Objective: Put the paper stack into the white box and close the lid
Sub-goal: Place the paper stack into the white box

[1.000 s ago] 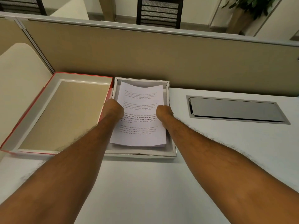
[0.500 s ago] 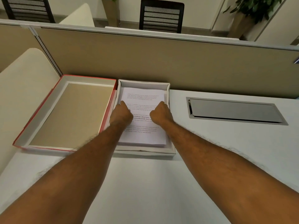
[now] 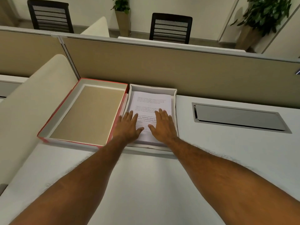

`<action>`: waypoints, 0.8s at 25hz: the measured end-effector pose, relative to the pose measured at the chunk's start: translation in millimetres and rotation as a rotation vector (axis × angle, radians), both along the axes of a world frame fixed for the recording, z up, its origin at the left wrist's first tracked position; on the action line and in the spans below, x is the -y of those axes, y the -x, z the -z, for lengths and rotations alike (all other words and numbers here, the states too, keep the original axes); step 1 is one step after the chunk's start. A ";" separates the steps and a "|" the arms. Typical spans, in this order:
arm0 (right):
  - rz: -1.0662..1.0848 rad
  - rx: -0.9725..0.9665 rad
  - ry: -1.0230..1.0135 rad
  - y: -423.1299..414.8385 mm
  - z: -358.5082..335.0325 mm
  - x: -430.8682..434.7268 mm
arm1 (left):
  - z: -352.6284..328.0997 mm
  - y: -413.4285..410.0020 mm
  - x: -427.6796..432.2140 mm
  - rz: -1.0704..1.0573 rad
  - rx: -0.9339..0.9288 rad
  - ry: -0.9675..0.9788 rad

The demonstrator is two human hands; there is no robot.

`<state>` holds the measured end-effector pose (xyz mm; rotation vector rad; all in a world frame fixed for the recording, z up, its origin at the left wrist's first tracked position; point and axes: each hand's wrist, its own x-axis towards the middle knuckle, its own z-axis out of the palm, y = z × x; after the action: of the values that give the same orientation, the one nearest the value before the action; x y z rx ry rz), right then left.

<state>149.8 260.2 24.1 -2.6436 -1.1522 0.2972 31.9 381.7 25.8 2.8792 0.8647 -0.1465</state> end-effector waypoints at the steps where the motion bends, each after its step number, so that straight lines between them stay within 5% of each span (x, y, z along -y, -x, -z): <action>1: -0.013 0.023 0.004 4.7 -1.8 -1.8 | 0.1 7.6 -1.3 -0.003 0.002 -0.020; 12: -0.168 -0.003 0.003 78.6 -2.7 -38.3 | 9.0 121.2 -55.3 -0.129 -0.004 -0.100; 20: -0.438 -0.011 -0.008 143.1 -3.4 -88.0 | 10.4 210.2 -121.1 -0.440 0.042 -0.090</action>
<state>6.7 348.2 27.5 -2.3525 -1.7174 0.3808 -178.3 502.7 15.4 2.6736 1.4986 -0.0014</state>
